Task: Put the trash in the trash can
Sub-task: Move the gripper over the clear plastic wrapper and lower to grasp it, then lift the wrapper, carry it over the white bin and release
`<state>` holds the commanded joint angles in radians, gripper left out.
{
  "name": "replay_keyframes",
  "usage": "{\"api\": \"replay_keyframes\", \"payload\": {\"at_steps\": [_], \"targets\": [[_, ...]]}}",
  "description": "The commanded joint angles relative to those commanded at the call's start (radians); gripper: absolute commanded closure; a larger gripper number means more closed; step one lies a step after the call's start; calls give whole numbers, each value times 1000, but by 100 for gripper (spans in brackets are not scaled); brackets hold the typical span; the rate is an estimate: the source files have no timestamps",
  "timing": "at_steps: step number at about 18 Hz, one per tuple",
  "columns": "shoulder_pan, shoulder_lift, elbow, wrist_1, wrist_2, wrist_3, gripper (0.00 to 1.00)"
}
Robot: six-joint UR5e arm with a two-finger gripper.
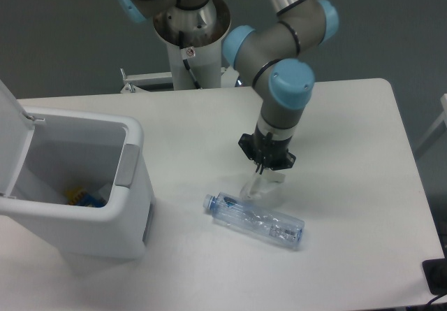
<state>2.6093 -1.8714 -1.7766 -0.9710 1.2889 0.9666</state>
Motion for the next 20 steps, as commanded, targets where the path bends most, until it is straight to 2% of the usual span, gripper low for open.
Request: {"api": "replay_keyframes", "payload": {"at_steps": [3, 8, 11, 20], "targets": [[6, -17, 72, 2, -55, -83, 100], [12, 4, 124, 3, -140, -175, 100], [5, 66, 164, 3, -288, -253, 100], [-6, 178, 192, 5, -532, -339, 100]]}}
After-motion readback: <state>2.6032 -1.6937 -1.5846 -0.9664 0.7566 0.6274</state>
